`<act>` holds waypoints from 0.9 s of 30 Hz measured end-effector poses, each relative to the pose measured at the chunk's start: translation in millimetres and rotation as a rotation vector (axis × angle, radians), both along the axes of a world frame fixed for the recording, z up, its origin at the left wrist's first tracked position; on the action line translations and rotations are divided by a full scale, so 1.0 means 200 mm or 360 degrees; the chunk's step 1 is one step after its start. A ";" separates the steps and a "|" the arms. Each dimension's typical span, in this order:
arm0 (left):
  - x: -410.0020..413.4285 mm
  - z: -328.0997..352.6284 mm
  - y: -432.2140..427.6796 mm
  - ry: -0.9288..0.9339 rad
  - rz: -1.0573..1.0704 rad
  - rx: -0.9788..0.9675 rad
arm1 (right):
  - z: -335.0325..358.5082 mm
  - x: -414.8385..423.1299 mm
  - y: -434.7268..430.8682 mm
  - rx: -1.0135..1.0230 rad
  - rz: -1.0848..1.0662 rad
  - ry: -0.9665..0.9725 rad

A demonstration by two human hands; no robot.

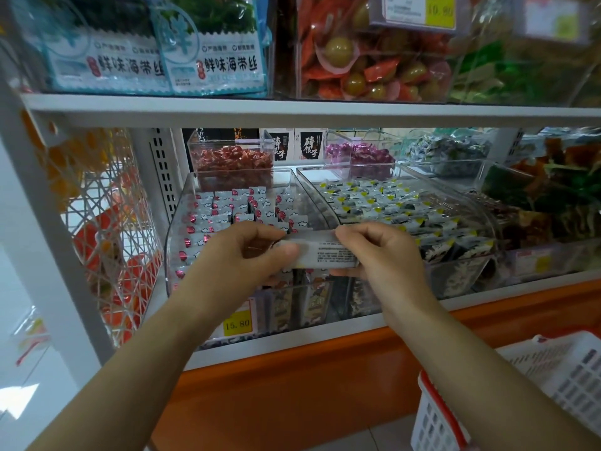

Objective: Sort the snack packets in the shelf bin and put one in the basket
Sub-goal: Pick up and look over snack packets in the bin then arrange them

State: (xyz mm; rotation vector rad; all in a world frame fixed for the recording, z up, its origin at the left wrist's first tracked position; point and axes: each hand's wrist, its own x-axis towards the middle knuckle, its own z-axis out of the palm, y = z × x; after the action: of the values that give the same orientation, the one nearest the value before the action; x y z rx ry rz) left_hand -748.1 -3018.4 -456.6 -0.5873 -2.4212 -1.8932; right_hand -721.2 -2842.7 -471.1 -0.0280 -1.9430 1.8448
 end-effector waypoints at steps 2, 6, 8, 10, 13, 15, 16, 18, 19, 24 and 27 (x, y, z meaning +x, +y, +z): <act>-0.01 -0.01 0.00 0.0079 0.0028 -0.0060 | 0.00 0.00 0.01 -0.0129 0.0143 -0.0019; -0.02 0.00 -0.01 0.0109 0.0249 0.0021 | 0.00 0.00 0.00 0.0208 0.0396 -0.0011; -0.03 0.00 -0.01 0.0124 0.0322 -0.0042 | 0.00 0.00 -0.01 0.0236 0.0334 0.0038; -0.05 0.00 -0.02 0.0262 0.0429 -0.0196 | 0.02 -0.01 -0.01 0.0094 0.0168 0.0056; -0.11 0.02 -0.08 0.0504 0.0645 -0.0421 | 0.03 -0.04 0.02 -0.0085 -0.0099 0.0041; -0.17 0.02 -0.10 0.0581 0.0694 -0.0584 | 0.04 -0.06 0.03 -0.0177 -0.0172 0.0037; -0.21 0.01 -0.10 0.0605 0.0681 -0.0728 | 0.04 -0.07 0.03 -0.0217 -0.0183 0.0039; -0.30 -0.01 -0.08 0.0619 0.0534 -0.1032 | 0.04 -0.08 0.03 -0.0281 -0.0206 0.0046; -0.34 -0.01 -0.06 0.0600 0.0442 -0.1174 | 0.04 -0.09 0.03 -0.0295 -0.0218 0.0052; -0.50 0.01 0.03 0.0342 0.0175 -0.1747 | 0.03 -0.12 0.02 -0.0341 -0.0203 0.0045; -0.53 0.01 0.05 0.0251 0.0069 -0.1837 | 0.02 -0.13 0.02 -0.0352 -0.0196 0.0028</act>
State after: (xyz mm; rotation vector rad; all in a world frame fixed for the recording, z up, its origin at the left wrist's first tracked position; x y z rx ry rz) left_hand -854.9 -3009.3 -455.0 -0.6047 -3.1302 -0.2218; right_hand -747.2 -2838.5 -467.1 -0.1955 -1.6775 1.9605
